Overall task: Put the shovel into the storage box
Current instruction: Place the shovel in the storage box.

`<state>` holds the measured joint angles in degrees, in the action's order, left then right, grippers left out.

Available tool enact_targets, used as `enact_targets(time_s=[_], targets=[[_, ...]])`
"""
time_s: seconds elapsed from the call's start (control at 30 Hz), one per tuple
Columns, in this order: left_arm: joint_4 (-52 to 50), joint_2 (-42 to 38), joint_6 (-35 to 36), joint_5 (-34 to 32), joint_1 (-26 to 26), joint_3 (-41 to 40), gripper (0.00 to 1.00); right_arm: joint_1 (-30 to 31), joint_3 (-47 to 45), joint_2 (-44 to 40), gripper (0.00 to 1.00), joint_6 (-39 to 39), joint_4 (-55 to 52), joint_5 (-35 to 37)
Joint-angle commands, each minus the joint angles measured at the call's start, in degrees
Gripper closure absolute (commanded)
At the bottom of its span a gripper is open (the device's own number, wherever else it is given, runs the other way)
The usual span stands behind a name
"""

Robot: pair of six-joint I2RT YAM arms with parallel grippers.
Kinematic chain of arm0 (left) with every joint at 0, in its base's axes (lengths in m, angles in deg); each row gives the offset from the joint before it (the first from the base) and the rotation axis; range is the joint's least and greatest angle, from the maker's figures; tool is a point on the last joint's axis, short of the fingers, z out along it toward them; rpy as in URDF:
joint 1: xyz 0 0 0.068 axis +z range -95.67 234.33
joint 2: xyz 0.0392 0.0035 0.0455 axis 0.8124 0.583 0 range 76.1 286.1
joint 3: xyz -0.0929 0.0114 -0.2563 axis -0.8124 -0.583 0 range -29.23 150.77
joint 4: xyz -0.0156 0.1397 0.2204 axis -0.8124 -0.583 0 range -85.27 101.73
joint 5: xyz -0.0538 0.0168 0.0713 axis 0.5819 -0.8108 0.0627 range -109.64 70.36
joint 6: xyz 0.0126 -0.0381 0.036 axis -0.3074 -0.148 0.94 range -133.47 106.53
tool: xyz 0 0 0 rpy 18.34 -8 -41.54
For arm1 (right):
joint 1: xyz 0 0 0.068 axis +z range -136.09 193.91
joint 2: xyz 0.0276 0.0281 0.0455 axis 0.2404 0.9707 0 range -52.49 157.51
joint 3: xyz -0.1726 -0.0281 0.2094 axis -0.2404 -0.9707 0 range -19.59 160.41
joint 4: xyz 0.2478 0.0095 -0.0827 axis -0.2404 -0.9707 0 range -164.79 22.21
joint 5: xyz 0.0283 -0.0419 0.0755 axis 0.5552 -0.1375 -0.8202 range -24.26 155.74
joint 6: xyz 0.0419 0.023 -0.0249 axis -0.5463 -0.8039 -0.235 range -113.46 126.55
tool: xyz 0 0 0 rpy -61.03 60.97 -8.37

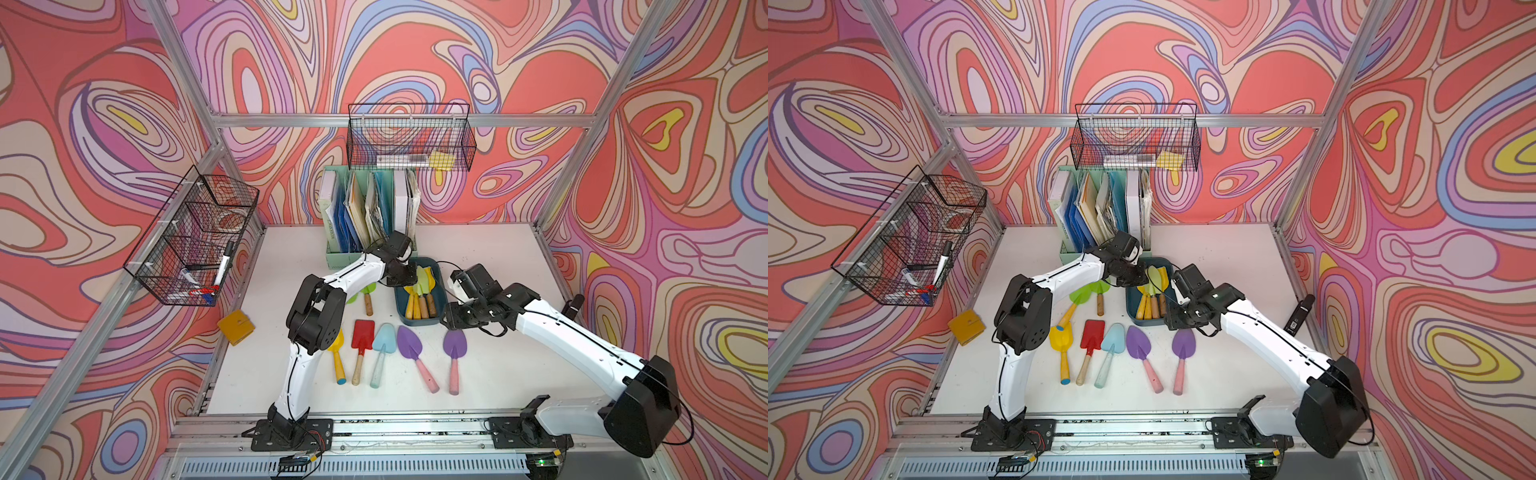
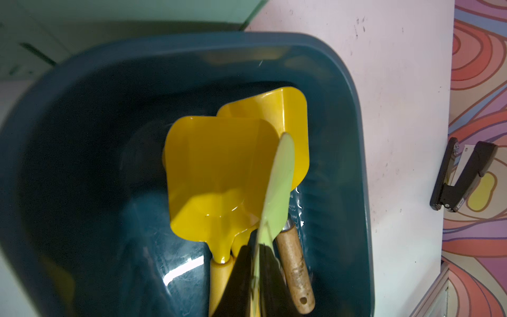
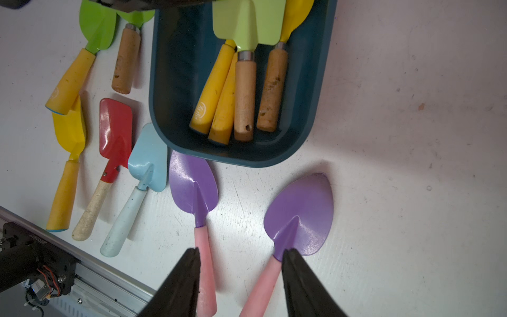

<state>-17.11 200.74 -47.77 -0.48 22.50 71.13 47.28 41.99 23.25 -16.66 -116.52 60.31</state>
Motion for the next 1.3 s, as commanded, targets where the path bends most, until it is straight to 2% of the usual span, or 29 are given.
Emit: enact_targets(time_s=[0.0,0.5,1.0,1.17,1.27], targets=[[-2.77,1.35,0.64,-1.33,-0.05,2.67,0.85,0.21,-0.75,-1.04,0.50,0.35,0.82,0.51],[-7.85,2.45,1.59,-5.40,-0.86,6.11,0.81,0.22,-1.03,-0.65,0.50,0.79,1.22,0.37],[-8.46,2.92,1.52,-6.76,-1.27,6.52,0.80,0.26,-1.81,-2.19,0.50,0.41,0.86,1.07],[-7.92,-0.31,2.09,-7.46,-1.85,6.44,0.80,0.21,-1.79,-1.84,0.50,-2.68,-1.59,4.25],[-7.48,-3.59,2.70,-8.43,-2.44,5.66,0.73,0.25,-1.85,-1.48,0.51,-7.18,-4.73,7.06]])
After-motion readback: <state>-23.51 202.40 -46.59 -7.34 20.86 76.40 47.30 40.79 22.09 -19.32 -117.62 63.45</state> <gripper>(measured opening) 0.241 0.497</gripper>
